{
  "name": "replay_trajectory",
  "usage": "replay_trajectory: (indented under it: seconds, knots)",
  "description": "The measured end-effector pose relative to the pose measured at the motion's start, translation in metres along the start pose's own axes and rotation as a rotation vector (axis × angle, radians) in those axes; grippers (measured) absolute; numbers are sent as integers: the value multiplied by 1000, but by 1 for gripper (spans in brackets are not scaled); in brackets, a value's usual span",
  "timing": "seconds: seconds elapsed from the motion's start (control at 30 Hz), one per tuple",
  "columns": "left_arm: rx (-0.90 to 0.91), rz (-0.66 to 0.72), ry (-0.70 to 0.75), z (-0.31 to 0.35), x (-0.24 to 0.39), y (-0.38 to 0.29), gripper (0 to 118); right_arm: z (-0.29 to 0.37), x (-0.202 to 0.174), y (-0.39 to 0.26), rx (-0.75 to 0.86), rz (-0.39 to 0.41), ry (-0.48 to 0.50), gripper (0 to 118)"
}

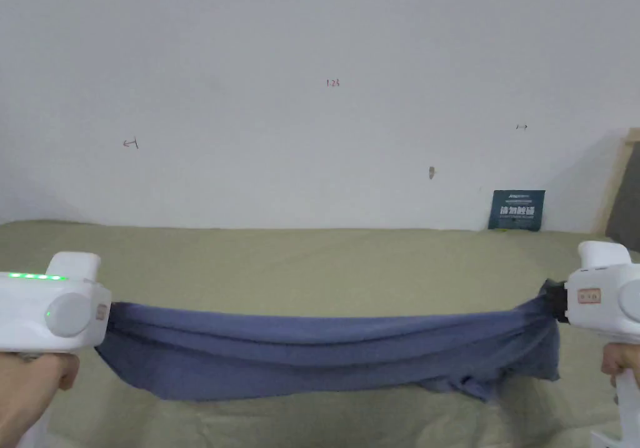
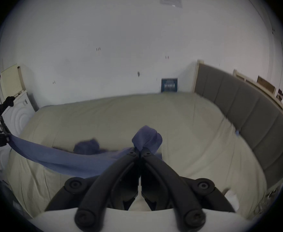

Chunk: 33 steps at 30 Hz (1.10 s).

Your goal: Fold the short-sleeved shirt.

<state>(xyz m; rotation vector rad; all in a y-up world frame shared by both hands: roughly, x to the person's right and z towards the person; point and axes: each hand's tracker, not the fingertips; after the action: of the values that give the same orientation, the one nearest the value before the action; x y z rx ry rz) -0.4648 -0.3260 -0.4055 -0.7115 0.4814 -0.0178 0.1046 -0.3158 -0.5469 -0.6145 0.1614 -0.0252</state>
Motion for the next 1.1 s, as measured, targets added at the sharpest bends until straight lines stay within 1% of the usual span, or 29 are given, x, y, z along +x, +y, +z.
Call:
replay_trajectory:
  seconds: [0.07,0.13,0.2,0.23,0.27,0.3,0.33,0.47,0.53,0.6,0.67,0.7,0.73,0.77,0.8,0.83,0.87,0.9,0.93,0.97,1.0,1.07,1.1]
  knots:
    - [-59,3,-29,13,-5,-43,3,16,9,-41,-47,-26,19,3]
    - [-69,14,-34,26,-10,-78,3,31,19,-74,-66,-60,30,3]
    - [-81,18,-41,43,-16,-111,3,51,24,-107,-90,-52,27,3]
    - [-98,78,-57,52,-21,-129,3,62,27,-125,-94,-59,27,3]
    - [-123,146,-72,58,-26,-144,3,62,41,-142,-136,-95,44,3]
    - [-146,147,-88,65,-28,-159,3,71,46,-156,-143,-124,56,3]
    - [-136,149,-87,71,-32,-174,3,81,50,-170,-144,-135,50,3]
    - [-180,155,-96,99,-42,-220,3,116,62,-222,-166,-141,42,3]
    - [-194,139,-94,110,-45,-237,3,127,68,-245,-191,-172,42,3]
    - [-203,113,-113,114,-47,-252,3,128,74,-259,-206,-166,31,3]
    - [-220,109,-125,114,-46,-259,3,129,75,-268,-222,-176,35,3]
    - [-219,114,-128,115,-46,-261,3,128,75,-271,-223,-178,28,5]
    - [-214,115,-146,115,-45,-264,5,127,74,-273,-215,-179,26,20]
    - [-210,112,-153,116,-45,-264,10,127,72,-273,-209,-181,29,49]
    - [-198,113,-165,118,-45,-263,28,131,69,-272,-191,-179,21,88]
    - [-139,131,-171,126,-44,-259,86,132,68,-269,-180,-180,22,117]
    - [-103,148,-161,137,-40,-253,116,136,63,-264,-165,-192,19,118]
    - [-122,147,-161,143,-37,-246,118,144,57,-258,-112,-190,17,118]
    - [-98,161,-165,155,-32,-236,116,158,45,-249,-52,-164,19,118]
    - [24,166,-201,177,-24,-226,116,167,33,-237,-22,-137,5,118]
    - [38,129,-203,178,-22,-224,116,177,20,-228,23,-112,-15,118]
    - [164,93,-186,208,-3,-208,116,203,-9,-210,138,-53,24,118]
    - [215,75,-204,222,6,-204,116,214,-23,-203,177,-34,36,118]
